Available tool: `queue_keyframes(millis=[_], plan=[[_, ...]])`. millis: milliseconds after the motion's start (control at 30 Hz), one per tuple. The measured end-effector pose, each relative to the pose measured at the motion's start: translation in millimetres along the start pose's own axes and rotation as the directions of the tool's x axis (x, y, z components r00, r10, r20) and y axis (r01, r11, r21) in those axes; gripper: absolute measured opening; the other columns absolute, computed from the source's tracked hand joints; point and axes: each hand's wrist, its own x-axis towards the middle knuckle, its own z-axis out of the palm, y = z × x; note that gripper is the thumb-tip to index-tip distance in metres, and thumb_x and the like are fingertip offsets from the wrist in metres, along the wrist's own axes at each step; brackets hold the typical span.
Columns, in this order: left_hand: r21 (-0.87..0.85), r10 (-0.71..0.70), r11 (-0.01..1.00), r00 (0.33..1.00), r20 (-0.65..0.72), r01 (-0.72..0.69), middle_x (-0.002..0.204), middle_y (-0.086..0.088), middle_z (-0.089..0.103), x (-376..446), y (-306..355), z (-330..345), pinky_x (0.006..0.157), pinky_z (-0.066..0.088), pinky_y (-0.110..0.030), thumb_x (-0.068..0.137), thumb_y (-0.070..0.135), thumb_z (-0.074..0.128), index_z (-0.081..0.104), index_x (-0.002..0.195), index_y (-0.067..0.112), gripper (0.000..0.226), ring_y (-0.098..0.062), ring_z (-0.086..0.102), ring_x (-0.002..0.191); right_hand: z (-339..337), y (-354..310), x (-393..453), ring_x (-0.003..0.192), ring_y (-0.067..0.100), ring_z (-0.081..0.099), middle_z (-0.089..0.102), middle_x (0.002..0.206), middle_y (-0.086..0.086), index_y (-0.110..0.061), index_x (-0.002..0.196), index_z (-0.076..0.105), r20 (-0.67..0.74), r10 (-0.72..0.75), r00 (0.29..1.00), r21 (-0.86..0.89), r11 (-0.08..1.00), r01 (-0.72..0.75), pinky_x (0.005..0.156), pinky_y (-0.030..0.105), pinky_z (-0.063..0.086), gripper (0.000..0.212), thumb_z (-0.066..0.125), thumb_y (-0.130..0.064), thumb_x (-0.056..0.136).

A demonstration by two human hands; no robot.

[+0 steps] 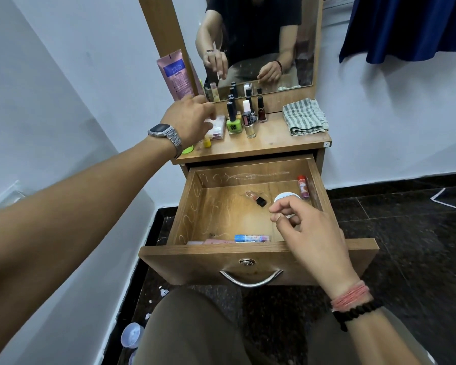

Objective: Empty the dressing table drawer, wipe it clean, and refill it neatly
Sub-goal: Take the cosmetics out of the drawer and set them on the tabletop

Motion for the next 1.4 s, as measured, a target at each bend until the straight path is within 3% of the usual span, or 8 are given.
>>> queue_keyframes(millis=[133,233,333,567,867,1000,1167,1400], plan=[[-0.116,0.129,0.984,0.991,-0.033,-0.132,0.100,0.003,0.066,-28.1,23.5,-6.3,0.065,0.041,-0.027,0.091,0.027,0.056,0.065,0.099,0.024,0.012,-0.022,0.060,0.092,-0.1,-1.6,-1.3,0.070,0.001,0.061,0.065,0.086,-0.025,-0.042,0.094,0.058,0.002,-0.003,1.000,0.002,1.000,0.003,0.065,0.036,0.053,0.009,0.057,-0.035,0.088],[-0.252,0.238,0.952,0.938,0.253,-0.174,0.098,0.011,0.068,-53.0,42.0,0.0,0.068,0.049,-0.027,0.089,0.030,0.059,0.064,0.099,0.031,0.011,-0.012,0.062,0.086,-0.4,-2.3,-1.5,0.068,-0.001,0.059,0.064,0.084,-0.025,-0.042,0.092,0.058,-0.002,-0.009,1.000,-0.001,1.000,0.009,0.063,0.035,0.052,0.009,0.058,-0.034,0.088],[-0.418,0.366,0.897,0.772,0.520,-0.144,0.103,0.010,0.068,-77.5,61.1,17.0,0.080,0.052,-0.030,0.087,0.034,0.064,0.065,0.106,0.027,0.020,-0.008,0.062,0.091,-1.1,-2.9,-2.6,0.069,-0.003,0.059,0.064,0.081,-0.026,-0.041,0.092,0.059,-0.012,-0.006,1.000,-0.011,1.000,0.005,0.063,0.032,0.052,0.008,0.059,-0.034,0.087],[-0.487,0.413,0.869,0.677,0.609,-0.092,0.107,0.002,0.067,-108.2,99.1,58.6,0.073,0.041,-0.022,0.090,0.027,0.062,0.063,0.116,0.020,0.027,-0.016,0.061,0.095,-1.6,-4.2,-3.4,0.071,-0.003,0.060,0.065,0.080,-0.027,-0.041,0.092,0.059,-0.016,0.000,1.000,-0.045,0.999,-0.001,0.064,0.034,0.053,0.008,0.060,-0.035,0.087],[-0.393,0.400,0.902,0.686,0.608,-0.178,0.107,-0.002,0.063,-106.9,110.3,64.3,0.072,0.044,-0.029,0.091,0.021,0.057,0.061,0.109,0.020,0.019,-0.022,0.059,0.096,-2.6,-4.7,-4.6,0.071,-0.001,0.061,0.065,0.080,-0.024,-0.041,0.092,0.058,-0.005,0.012,1.000,-0.049,0.999,-0.012,0.065,0.035,0.053,0.008,0.060,-0.035,0.087],[-0.358,0.370,0.911,0.787,0.494,-0.203,0.109,-0.005,0.061,-103.9,102.8,59.9,0.071,0.045,-0.031,0.086,0.028,0.061,0.057,0.110,0.015,0.027,-0.025,0.059,0.093,-2.6,-4.4,-4.9,0.070,0.001,0.061,0.066,0.078,-0.022,-0.041,0.091,0.058,-0.011,0.014,1.000,-0.016,1.000,-0.014,0.067,0.035,0.053,0.009,0.060,-0.034,0.086],[-0.554,0.092,0.828,0.953,0.290,0.089,0.104,-0.004,0.066,-95.2,77.9,50.6,0.072,0.052,-0.029,0.083,0.023,0.066,0.053,0.104,0.014,0.026,-0.019,0.064,0.088,-2.2,-4.8,-4.5,0.071,0.000,0.061,0.065,0.081,-0.024,-0.040,0.090,0.059,-0.011,0.024,1.000,0.017,1.000,-0.024,0.070,0.035,0.052,0.009,0.060,-0.033,0.085],[-0.686,-0.087,0.708,0.985,0.151,0.167,0.104,-0.004,0.064,-90.0,64.6,42.1,0.069,0.057,-0.033,0.085,0.017,0.063,0.033,0.137,0.028,0.062,-0.013,0.067,0.073,-2.5,-4.4,-5.0,0.071,-0.004,0.059,0.063,0.082,-0.027,-0.042,0.089,0.059,-0.015,0.013,1.000,0.013,1.000,-0.013,0.065,0.031,0.052,0.009,0.060,-0.033,0.086]])
